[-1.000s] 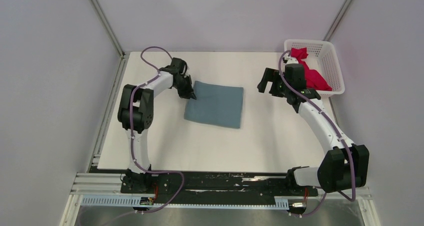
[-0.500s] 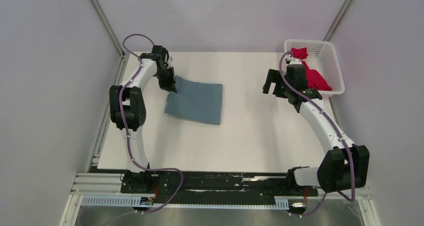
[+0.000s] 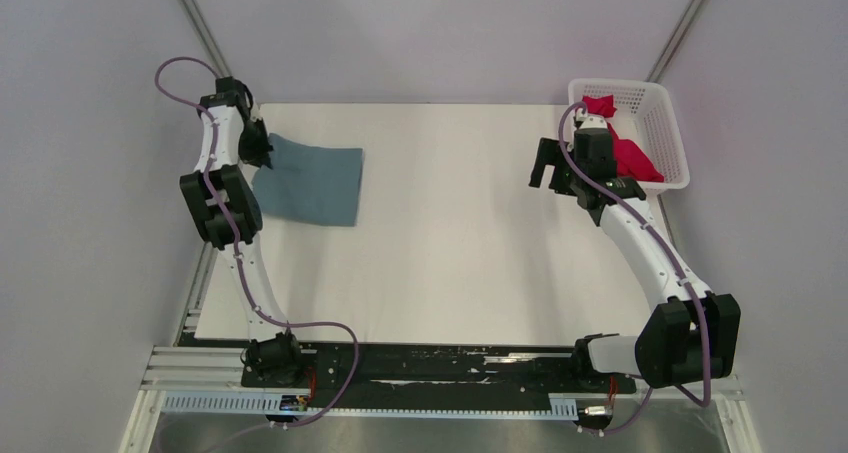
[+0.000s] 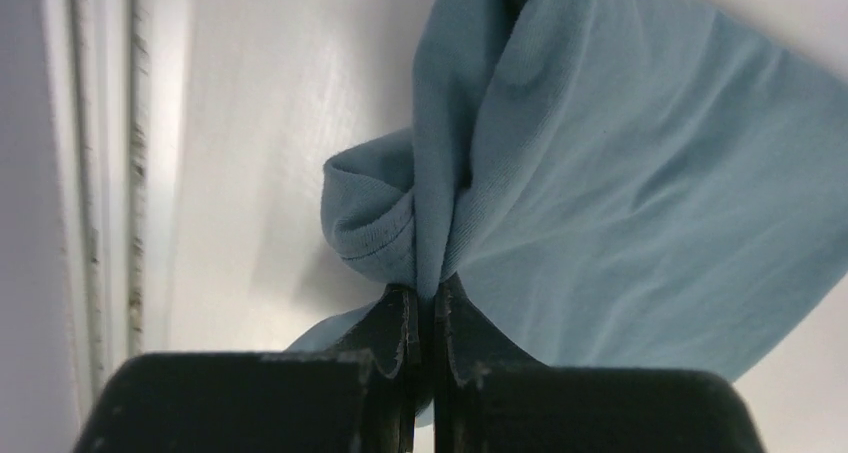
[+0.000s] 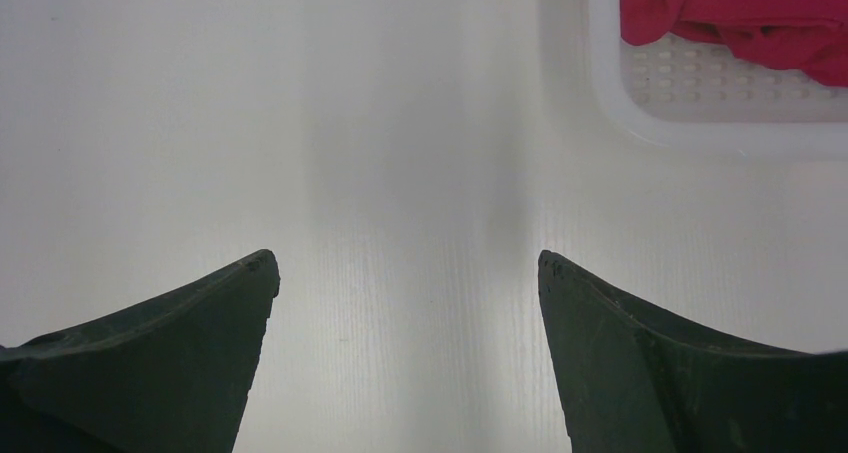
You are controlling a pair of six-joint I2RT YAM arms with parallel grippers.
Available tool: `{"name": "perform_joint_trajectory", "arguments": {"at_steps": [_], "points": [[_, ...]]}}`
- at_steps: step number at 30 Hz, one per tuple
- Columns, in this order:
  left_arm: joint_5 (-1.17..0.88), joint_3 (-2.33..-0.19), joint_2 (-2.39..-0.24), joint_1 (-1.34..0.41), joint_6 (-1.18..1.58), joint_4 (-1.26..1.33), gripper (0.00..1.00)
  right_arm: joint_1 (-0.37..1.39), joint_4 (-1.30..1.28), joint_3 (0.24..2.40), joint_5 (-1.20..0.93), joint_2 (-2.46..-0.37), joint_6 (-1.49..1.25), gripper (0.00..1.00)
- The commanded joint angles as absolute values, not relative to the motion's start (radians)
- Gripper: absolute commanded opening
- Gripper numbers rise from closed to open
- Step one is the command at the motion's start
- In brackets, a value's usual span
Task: Fold and stack the t-shirts
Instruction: Put the neatly folded tshirt into the corner of the board with the left arm
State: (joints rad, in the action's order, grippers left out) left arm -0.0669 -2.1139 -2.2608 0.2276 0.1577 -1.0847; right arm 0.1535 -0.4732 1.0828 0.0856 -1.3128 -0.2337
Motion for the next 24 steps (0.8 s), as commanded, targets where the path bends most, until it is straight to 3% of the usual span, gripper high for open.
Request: {"name": "perform_joint_trajectory", "arguments": {"at_steps": [1, 13, 24], "points": [[-0.034, -2.281, -2.361, 0.290, 0.095, -1.039, 0.00, 0.150, -0.452, 1.144, 0.107, -1.276, -0.217, 1.00], [-0.164, -2.405, -2.525, 0.336, 0.227, -0.887, 0.00, 0.150, -0.455, 1.201, 0.099, -1.286, -0.241, 1.00], [-0.031, -2.326, -2.496, 0.377, 0.379, -0.949, 0.00, 0.149, -0.453, 1.225, 0.073, -1.340, -0.251, 1.00]]}}
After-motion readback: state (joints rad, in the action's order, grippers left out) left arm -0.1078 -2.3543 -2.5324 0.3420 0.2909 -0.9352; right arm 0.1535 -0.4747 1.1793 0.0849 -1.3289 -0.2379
